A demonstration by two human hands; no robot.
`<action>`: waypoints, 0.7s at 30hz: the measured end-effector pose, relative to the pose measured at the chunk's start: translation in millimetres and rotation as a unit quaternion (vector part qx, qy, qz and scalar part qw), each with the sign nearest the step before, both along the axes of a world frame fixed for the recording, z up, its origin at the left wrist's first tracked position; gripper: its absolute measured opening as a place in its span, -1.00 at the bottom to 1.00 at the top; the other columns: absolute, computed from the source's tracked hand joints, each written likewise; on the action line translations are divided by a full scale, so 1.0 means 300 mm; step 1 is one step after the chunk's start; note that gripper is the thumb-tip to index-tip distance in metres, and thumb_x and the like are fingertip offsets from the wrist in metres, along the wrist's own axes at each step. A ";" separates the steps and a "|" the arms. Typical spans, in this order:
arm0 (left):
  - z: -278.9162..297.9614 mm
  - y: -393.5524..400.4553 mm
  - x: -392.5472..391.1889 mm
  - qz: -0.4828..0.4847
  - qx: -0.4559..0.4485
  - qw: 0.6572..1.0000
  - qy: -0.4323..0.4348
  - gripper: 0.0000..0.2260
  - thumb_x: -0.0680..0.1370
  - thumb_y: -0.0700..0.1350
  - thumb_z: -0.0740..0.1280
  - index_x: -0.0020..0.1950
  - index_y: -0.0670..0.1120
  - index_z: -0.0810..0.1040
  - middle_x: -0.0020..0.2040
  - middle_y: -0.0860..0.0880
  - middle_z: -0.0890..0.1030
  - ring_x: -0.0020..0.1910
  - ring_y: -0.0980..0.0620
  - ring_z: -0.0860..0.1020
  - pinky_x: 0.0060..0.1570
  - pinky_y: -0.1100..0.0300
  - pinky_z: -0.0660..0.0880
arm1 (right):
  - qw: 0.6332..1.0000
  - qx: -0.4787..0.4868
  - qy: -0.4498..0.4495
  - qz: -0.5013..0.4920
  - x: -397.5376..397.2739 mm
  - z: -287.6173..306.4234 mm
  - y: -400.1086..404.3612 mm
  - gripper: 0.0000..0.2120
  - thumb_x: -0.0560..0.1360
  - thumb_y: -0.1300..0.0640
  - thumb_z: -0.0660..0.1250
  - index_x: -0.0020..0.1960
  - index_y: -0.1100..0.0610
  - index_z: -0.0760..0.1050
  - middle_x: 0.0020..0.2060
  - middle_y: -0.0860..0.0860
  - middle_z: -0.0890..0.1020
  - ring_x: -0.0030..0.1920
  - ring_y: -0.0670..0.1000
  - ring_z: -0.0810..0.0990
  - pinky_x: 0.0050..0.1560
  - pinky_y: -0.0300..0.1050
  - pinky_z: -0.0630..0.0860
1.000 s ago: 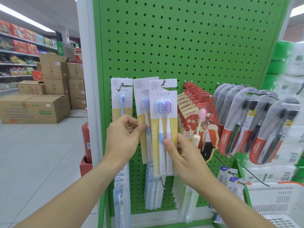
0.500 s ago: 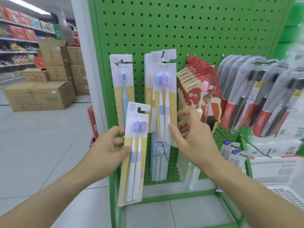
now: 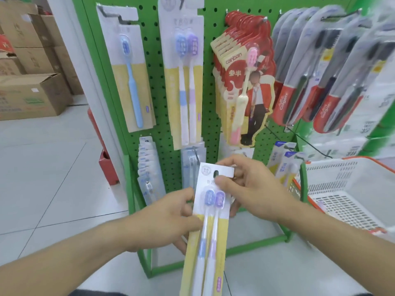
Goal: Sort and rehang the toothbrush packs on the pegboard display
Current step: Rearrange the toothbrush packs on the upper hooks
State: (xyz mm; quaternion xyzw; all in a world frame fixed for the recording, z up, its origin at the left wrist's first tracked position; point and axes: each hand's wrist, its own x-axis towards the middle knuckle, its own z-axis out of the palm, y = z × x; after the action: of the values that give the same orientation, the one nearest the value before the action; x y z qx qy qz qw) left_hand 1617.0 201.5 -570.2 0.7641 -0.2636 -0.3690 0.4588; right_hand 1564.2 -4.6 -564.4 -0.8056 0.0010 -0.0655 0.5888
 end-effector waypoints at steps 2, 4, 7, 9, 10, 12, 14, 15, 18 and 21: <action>-0.005 -0.038 -0.010 0.008 -0.017 1.000 0.009 -0.79 0.65 -0.26 0.27 0.25 -0.05 0.47 0.00 -0.16 0.73 -0.03 -0.18 0.71 -0.10 0.00 0.68 | 1.000 0.013 0.008 0.005 -0.010 -0.032 -0.030 -0.90 0.61 0.29 0.35 0.10 0.17 0.53 -0.26 0.06 0.71 -0.33 0.08 0.71 -0.45 0.06 0.64; -0.010 -0.071 -0.011 0.044 -0.046 0.998 0.016 -0.85 0.66 -0.27 0.24 0.20 -0.11 0.48 -0.01 -0.23 0.72 -0.04 -0.25 0.70 -0.10 -0.06 0.68 | 1.000 0.011 0.011 0.007 -0.019 -0.047 -0.057 -0.88 0.60 0.33 0.36 0.11 0.18 0.53 -0.24 0.12 0.71 -0.33 0.11 0.70 -0.44 0.08 0.64; -0.028 -0.111 -0.007 0.059 -0.072 0.996 -0.005 -0.90 0.68 -0.27 0.21 0.16 -0.15 0.46 -0.06 -0.29 0.71 -0.10 -0.31 0.69 -0.15 -0.07 0.68 | 1.000 -0.003 0.016 0.011 -0.029 -0.057 -0.089 -0.87 0.59 0.34 0.36 0.11 0.19 0.52 -0.19 0.22 0.70 -0.30 0.18 0.70 -0.43 0.13 0.65; -0.046 -0.135 -0.009 0.052 -0.065 0.997 -0.009 -0.91 0.67 -0.29 0.22 0.15 -0.16 0.45 -0.09 -0.26 0.71 -0.15 -0.29 0.70 -0.18 -0.05 0.68 | 0.999 -0.008 0.025 0.019 -0.037 -0.061 -0.110 -0.87 0.60 0.33 0.35 0.13 0.18 0.52 -0.17 0.21 0.70 -0.27 0.19 0.71 -0.41 0.15 0.66; -0.055 -0.147 -0.009 0.052 -0.059 0.997 -0.009 -0.89 0.64 -0.32 0.23 0.13 -0.16 0.45 -0.10 -0.23 0.72 -0.18 -0.26 0.70 -0.19 -0.06 0.68 | 0.999 -0.014 0.032 0.031 -0.044 -0.063 -0.119 -0.86 0.61 0.33 0.33 0.15 0.18 0.52 -0.17 0.18 0.70 -0.25 0.19 0.72 -0.39 0.15 0.66; -0.072 -0.168 -0.013 0.048 -0.047 0.998 -0.008 -0.81 0.59 -0.37 0.26 0.13 -0.15 0.45 -0.09 -0.20 0.72 -0.17 -0.28 0.69 -0.15 -0.13 0.68 | 0.996 -0.042 0.047 0.062 -0.059 -0.063 -0.133 -0.82 0.63 0.32 0.31 0.20 0.16 0.51 -0.14 0.14 0.68 -0.23 0.18 0.72 -0.34 0.16 0.68; -0.086 -0.186 -0.017 0.037 -0.039 0.998 -0.010 -0.72 0.55 -0.41 0.28 0.18 -0.13 0.46 -0.07 -0.18 0.73 -0.12 -0.30 0.70 -0.10 -0.22 0.66 | 0.993 -0.073 0.053 0.077 -0.070 -0.060 -0.146 -0.76 0.62 0.36 0.28 0.24 0.15 0.51 -0.10 0.13 0.67 -0.20 0.15 0.73 -0.28 0.19 0.69; -0.094 -0.192 -0.017 0.035 -0.037 0.999 -0.014 -0.69 0.53 -0.42 0.29 0.19 -0.11 0.46 -0.07 -0.18 0.72 -0.12 -0.29 0.70 -0.10 -0.25 0.65 | 0.992 -0.077 0.056 0.078 -0.072 -0.058 -0.153 -0.71 0.60 0.39 0.27 0.25 0.14 0.51 -0.08 0.13 0.67 -0.17 0.15 0.73 -0.25 0.19 0.70; -0.106 -0.207 -0.009 0.043 -0.047 0.998 -0.023 -0.67 0.52 -0.44 0.31 0.17 -0.09 0.46 -0.01 -0.19 0.71 -0.15 -0.25 0.72 -0.10 -0.27 0.65 | 0.994 -0.070 0.057 0.063 -0.068 -0.064 -0.176 -0.62 0.51 0.48 0.28 0.22 0.15 0.53 -0.06 0.16 0.70 -0.08 0.19 0.72 -0.21 0.17 0.70; -0.104 -0.220 0.004 0.056 -0.051 0.997 -0.034 -0.66 0.54 -0.44 0.29 0.18 -0.07 0.45 0.00 -0.18 0.72 -0.14 -0.22 0.72 -0.11 -0.21 0.66 | 0.998 -0.038 0.039 0.032 -0.055 -0.089 -0.184 -0.64 0.48 0.52 0.28 0.14 0.16 0.55 -0.08 0.17 0.72 -0.09 0.30 0.68 -0.28 0.14 0.69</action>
State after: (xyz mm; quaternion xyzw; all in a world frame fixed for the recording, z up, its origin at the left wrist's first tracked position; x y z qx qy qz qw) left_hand 1618.3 135.6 -601.4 0.7651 -0.2542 -0.3030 0.5081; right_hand 1547.6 -59.9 -591.1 -0.8292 -0.0046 -0.0156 0.5587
